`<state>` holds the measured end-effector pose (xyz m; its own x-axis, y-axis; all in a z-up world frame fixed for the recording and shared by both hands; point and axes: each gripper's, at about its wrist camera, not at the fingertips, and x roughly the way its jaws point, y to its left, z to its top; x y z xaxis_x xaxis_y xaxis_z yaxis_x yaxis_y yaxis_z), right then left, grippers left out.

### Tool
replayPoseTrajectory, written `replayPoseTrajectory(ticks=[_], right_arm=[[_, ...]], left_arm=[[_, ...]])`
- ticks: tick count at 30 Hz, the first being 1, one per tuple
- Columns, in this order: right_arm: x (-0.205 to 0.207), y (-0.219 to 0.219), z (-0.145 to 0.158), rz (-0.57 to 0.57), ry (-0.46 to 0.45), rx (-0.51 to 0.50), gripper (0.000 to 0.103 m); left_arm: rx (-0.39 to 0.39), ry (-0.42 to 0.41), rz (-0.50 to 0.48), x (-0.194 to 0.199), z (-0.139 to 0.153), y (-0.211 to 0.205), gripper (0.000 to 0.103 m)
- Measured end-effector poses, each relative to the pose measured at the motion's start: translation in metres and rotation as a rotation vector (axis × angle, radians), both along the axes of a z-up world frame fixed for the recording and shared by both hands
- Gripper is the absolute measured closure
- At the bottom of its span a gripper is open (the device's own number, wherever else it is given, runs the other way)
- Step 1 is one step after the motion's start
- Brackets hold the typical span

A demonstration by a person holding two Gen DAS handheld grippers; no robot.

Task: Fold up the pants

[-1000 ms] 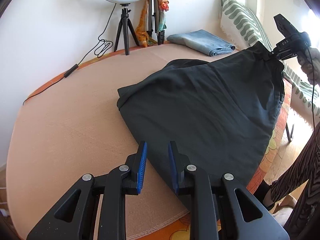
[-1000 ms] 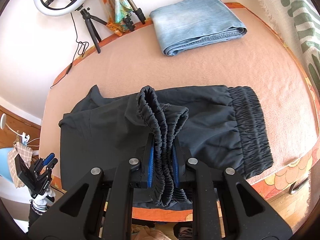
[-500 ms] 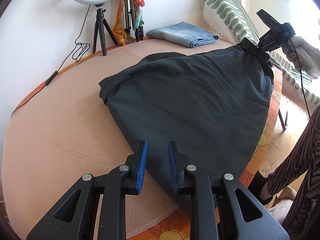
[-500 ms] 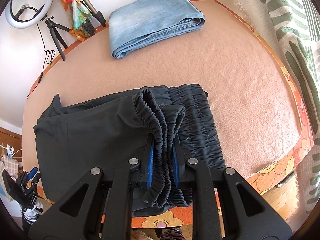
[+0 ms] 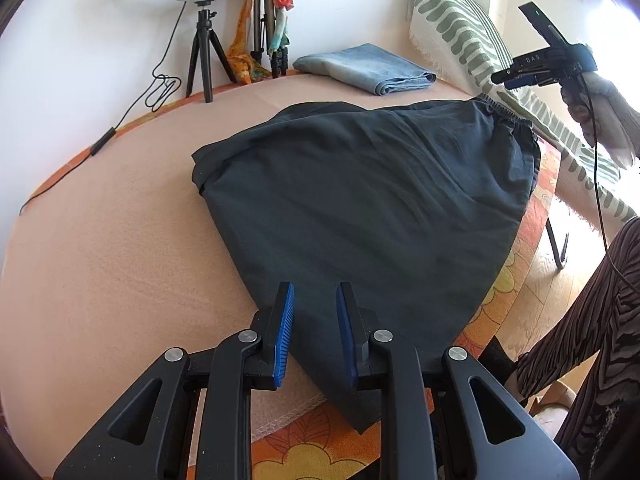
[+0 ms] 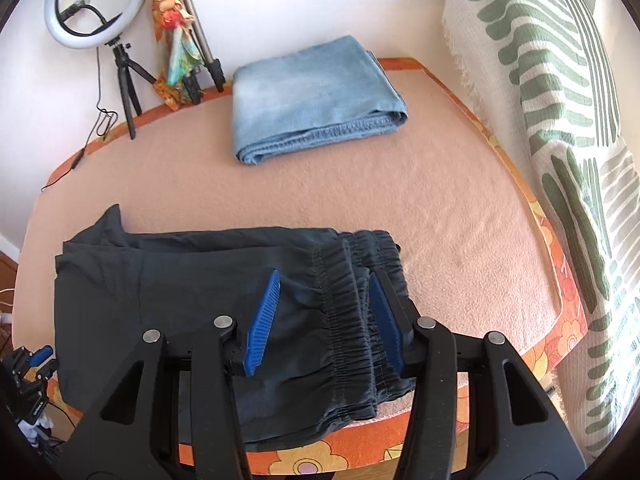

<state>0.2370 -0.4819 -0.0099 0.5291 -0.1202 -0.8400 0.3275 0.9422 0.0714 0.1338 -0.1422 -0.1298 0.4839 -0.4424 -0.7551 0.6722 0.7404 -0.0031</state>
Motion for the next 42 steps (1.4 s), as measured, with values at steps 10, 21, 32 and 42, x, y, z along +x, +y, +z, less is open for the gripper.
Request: replayPoseTrajectory(ticks=[10, 21, 32, 42], right_arm=[[0.075, 0.138, 0.018, 0.404, -0.046, 0.095, 0.053], [0.154, 0.301, -0.015, 0.804, 0.051, 0.073, 0.053], [0.210, 0.408, -0.088, 1.011, 0.388, -0.098, 0.053], [0.211, 0.417, -0.118, 1.043, 0.528, -0.218, 0.092]], left_arm=[[0.014, 0.018, -0.023, -0.004, -0.018, -0.004, 0.083], [-0.170, 0.125, 0.150, 0.033, -0.021, 0.025, 0.071], [-0.278, 0.197, 0.221, 0.055, -0.024, 0.042, 0.071], [-0.283, 0.201, 0.209, 0.057, -0.023, 0.043, 0.071]])
